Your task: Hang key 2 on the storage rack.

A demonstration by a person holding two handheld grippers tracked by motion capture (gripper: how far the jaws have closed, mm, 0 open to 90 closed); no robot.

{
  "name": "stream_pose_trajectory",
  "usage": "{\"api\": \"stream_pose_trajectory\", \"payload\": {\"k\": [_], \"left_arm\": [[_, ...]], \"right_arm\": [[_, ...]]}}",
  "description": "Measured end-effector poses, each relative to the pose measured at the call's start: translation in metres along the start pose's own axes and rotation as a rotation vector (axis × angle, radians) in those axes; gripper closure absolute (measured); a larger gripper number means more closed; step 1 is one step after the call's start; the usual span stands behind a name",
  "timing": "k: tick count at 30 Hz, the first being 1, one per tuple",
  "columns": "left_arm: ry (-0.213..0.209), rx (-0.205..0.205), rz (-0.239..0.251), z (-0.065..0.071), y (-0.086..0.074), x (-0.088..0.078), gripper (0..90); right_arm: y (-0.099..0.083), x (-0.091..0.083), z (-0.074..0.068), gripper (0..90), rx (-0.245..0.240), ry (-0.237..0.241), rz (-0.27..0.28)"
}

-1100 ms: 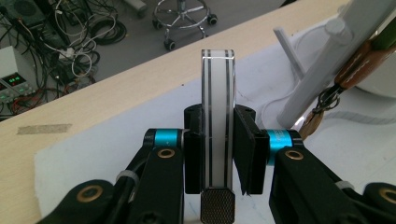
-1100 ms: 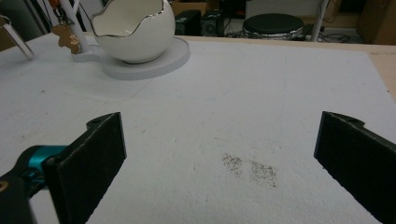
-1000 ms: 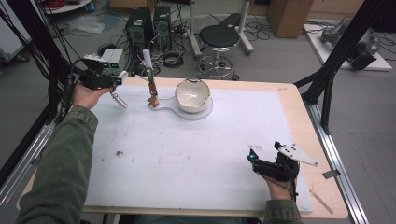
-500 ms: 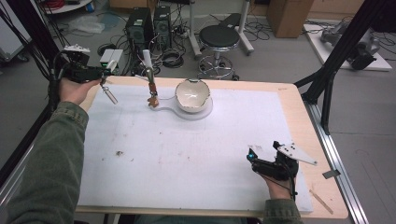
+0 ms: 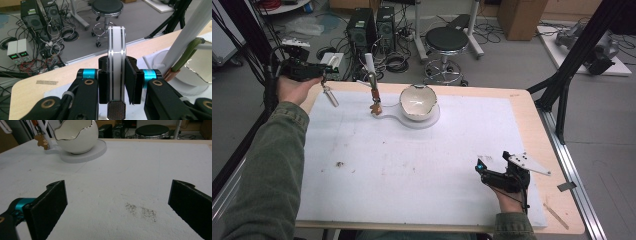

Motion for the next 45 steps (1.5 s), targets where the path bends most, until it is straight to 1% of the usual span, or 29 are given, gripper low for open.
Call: {"api": "stream_pose_trajectory", "payload": {"k": [1,2,4,6,7,9,10,13,16,17,20,23,24,25,27,29,33,37,40,42,45], "left_arm": [[-0.005,0.006,0.007,0.002,0.002,0.0,74.8],[-0.008,0.014,0.012,0.005,0.004,0.0,74.8],[0.011,0.022,-0.005,0.009,0.007,0.004,74.8],[0.015,0.024,-0.006,0.012,0.01,0.006,74.8],[0.011,0.017,-0.001,0.015,0.011,0.009,74.8],[0.015,0.026,-0.007,0.018,0.013,0.011,74.8],[0.011,0.024,-0.008,0.02,0.013,0.014,74.8],[0.011,0.009,-0.006,0.022,0.014,0.016,74.8],[0.005,-0.015,0.009,0.024,0.015,0.018,74.8],[0.009,-0.019,0.016,0.024,0.016,0.018,74.8],[0.019,-0.035,0.027,0.025,0.017,0.018,74.8],[0.018,-0.055,0.051,0.027,0.019,0.019,74.8],[0.021,-0.057,0.047,0.028,0.021,0.02,74.8],[0.031,-0.046,0.039,0.03,0.023,0.021,74.8],[0.028,-0.032,0.04,0.034,0.027,0.022,74.8],[0.026,-0.028,0.042,0.038,0.03,0.024,74.8],[0.046,-0.01,0.04,0.045,0.036,0.028,74.8],[0.064,0.014,0.046,0.052,0.037,0.033,74.8],[0.06,0.006,0.047,0.055,0.038,0.038,74.8],[0.064,0.007,0.037,0.058,0.038,0.043,74.8],[0.078,0.005,0.033,0.062,0.04,0.047,74.8]], "right_arm": [[0.0,0.0,0.0,1.1,0.005,0.002,0.0],[0.0,0.0,0.0,1.0,0.0,0.002,0.004],[0.0,0.0,0.0,1.0,0.003,0.005,0.006],[0.0,0.0,-0.001,1.0,0.001,0.006,0.004],[0.0,0.0,-0.001,1.1,-0.001,0.011,0.004],[0.0,0.0,-0.002,1.0,-0.005,0.012,0.002],[0.0,0.0,-0.002,1.1,-0.002,0.012,0.001],[0.0,0.001,-0.001,1.0,0.001,0.014,0.002],[0.0,0.0,-0.001,1.1,0.007,0.015,0.004],[0.0,0.0,0.0,1.0,0.002,0.012,0.007],[0.0,0.0,0.0,1.1,0.01,0.017,0.009],[0.0,0.001,0.0,1.1,0.01,0.021,0.008],[0.0,0.001,0.0,1.1,0.008,0.022,0.009],[0.001,0.001,0.0,1.1,0.007,0.021,0.009],[0.001,0.002,0.0,1.0,0.002,0.022,0.01],[0.001,0.002,0.0,1.1,0.006,0.022,0.008],[0.001,0.001,0.001,1.1,0.006,0.023,0.01],[0.0,0.001,0.0,1.1,0.0,0.024,0.007],[-0.001,0.0,0.001,1.1,-0.005,0.024,0.011],[-0.001,0.0,0.001,1.1,0.007,0.025,0.007],[-0.001,0.0,0.002,1.1,0.007,0.026,0.01]]}}
Point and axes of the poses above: each handheld gripper's, and its own axes: x roughly forward along the jaws, y roughly out of its top, z roughly to its right, the point moved 2 cm from there along x, roughly forward along the jaws, and after that the axes turned 8 degrees about -z, right-handed, at the moved point
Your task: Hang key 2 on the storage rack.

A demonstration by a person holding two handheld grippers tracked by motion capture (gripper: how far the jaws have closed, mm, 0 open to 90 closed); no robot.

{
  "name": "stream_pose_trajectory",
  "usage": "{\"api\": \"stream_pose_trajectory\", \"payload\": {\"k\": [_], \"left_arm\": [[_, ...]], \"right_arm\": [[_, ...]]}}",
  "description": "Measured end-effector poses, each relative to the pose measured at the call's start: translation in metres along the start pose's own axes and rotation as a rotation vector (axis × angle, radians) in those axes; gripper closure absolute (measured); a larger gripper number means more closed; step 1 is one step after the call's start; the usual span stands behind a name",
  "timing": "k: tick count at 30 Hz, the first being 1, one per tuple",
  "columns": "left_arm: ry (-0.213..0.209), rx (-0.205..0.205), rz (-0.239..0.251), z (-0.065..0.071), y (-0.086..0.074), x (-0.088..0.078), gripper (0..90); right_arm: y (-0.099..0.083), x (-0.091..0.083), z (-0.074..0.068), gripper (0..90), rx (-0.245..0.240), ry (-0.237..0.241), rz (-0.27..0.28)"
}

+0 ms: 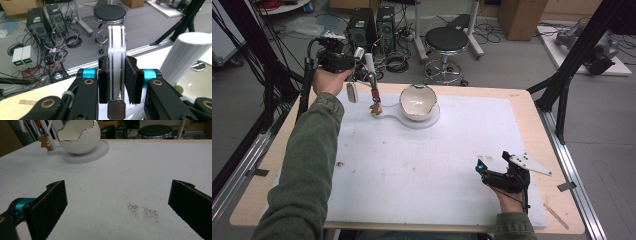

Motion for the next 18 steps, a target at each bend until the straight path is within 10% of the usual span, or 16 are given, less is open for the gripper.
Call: {"api": "stream_pose_trajectory", "payload": {"k": [18], "left_arm": [[-0.017,-0.05,-0.007,0.011,0.004,0.005,74.7]], "right_arm": [[-0.002,0.001,0.003,1.1,0.003,0.0,-0.008]]}}
Point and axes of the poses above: each handheld gripper's, and its own axes: x roughly forward along the jaws, y roughly out of its top, z roughly to its right, the point moved 2 cm from there along x, roughly forward along the jaws, and after that the axes turned 8 degrees about -z, right-handed, at the moved point
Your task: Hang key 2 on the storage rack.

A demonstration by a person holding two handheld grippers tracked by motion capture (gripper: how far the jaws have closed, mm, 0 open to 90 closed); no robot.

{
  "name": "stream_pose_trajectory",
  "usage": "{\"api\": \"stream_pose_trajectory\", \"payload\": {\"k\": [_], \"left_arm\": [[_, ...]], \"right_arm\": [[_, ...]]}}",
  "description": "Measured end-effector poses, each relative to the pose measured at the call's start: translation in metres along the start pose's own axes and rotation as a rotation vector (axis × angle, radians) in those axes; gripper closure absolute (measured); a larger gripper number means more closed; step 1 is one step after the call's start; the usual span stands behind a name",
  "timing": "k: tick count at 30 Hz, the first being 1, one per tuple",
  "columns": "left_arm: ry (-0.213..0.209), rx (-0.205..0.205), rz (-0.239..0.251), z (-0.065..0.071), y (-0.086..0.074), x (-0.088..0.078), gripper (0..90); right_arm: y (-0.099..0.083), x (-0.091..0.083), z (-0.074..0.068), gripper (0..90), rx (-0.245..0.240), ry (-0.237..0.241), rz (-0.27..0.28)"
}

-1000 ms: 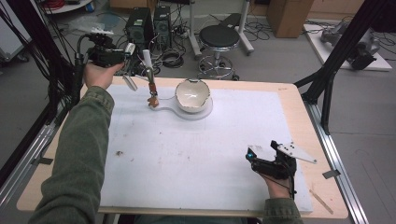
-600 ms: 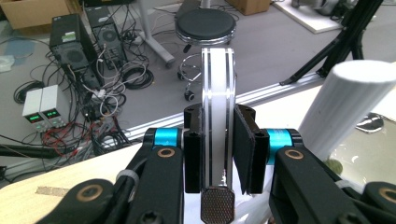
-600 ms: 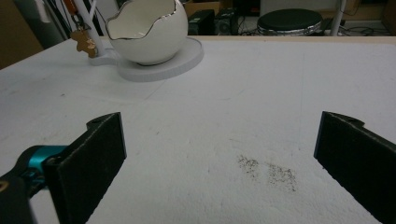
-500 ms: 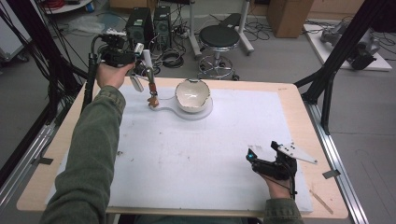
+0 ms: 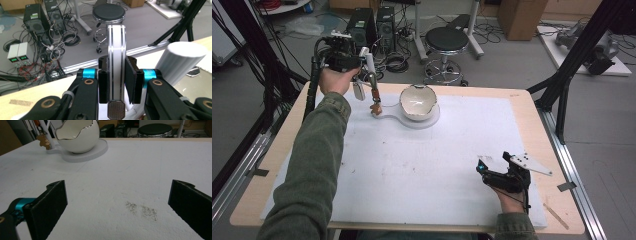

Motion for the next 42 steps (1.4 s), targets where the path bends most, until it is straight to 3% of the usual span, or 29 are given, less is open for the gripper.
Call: {"api": "stream_pose_trajectory", "payload": {"k": [4,11,20,23,27,30,34,42], "left_arm": [[-0.012,-0.05,0.013,0.0,-0.004,0.0,74.7],[-0.024,-0.083,0.019,0.0,-0.016,0.006,74.7],[-0.038,-0.069,0.01,-0.001,-0.016,0.003,72.8],[-0.031,-0.075,0.006,-0.003,-0.016,0.002,65.8],[0.015,-0.078,0.009,-0.005,-0.016,-0.002,59.6],[0.006,-0.076,0.001,-0.007,-0.017,-0.005,51.5],[0.029,-0.072,0.021,-0.01,-0.022,-0.01,40.0],[0.01,-0.071,-0.052,-0.018,-0.038,-0.008,17.9]], "right_arm": [[0.0,0.0,-0.001,1.1,0.001,0.001,-0.002],[0.0,0.0,0.0,1.1,0.001,0.002,-0.003],[0.0,0.0,0.0,1.1,0.005,0.004,-0.006],[0.0,-0.001,0.0,1.1,0.003,0.005,-0.005],[0.0,0.0,0.0,1.1,0.003,0.005,-0.006],[0.0,-0.001,0.0,1.1,0.005,0.004,-0.006],[0.0,0.0,0.001,1.1,0.007,0.006,-0.004],[0.0,0.0,0.001,1.0,0.013,0.004,-0.004]]}}
Point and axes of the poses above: each handheld gripper's, and its own axes: x roughly forward along the jaws, y roughly out of its top, z roughly to its right, the point moved 2 cm from there along x, roughly forward along the jaws, and after that the axes turned 8 degrees about -z, right-handed, at the moved point
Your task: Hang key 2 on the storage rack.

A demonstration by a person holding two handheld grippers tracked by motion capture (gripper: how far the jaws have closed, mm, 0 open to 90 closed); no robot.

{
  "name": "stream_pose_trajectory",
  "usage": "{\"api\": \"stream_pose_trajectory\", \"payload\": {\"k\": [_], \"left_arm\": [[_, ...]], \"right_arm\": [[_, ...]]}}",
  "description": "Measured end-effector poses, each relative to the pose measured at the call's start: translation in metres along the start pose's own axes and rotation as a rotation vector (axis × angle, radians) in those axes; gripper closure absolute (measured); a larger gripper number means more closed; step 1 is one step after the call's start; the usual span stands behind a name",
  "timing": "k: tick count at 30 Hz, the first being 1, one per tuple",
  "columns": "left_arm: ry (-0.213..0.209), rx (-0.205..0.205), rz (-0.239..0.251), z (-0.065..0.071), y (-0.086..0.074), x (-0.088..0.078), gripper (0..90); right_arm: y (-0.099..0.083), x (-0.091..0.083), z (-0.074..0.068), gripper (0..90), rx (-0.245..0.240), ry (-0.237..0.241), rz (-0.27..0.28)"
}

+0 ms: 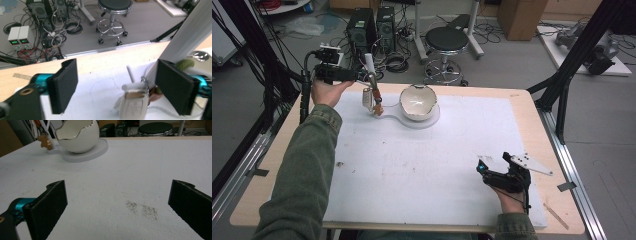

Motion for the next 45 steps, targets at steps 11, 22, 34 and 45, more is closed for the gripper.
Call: {"api": "stream_pose_trajectory", "payload": {"k": [11,22,34,45], "left_arm": [[-0.042,0.003,-0.011,-0.009,-0.014,-0.005,5.3],[-0.042,0.011,-0.035,-0.01,-0.028,-0.009,4.4],[-0.069,0.05,-0.08,0.0,-0.038,-0.02,1.7],[-0.1,0.061,-0.082,0.007,-0.052,-0.03,1.7]], "right_arm": [[0.0,0.0,0.0,1.0,0.0,-0.004,0.001],[0.001,0.002,-0.002,1.0,-0.002,-0.005,0.002],[0.002,0.003,-0.001,1.0,-0.008,-0.003,0.008],[0.002,0.002,-0.002,1.0,-0.005,-0.001,0.006]]}}
Point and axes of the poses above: each handheld gripper's, and its own axes: x roughly forward along the jaws, y roughly out of its top, z roughly to its right, the point moved 2 cm from there along x, roughly forward along the jaws, and after that the axes turned 8 degrees about -z, right-handed, at the moved point
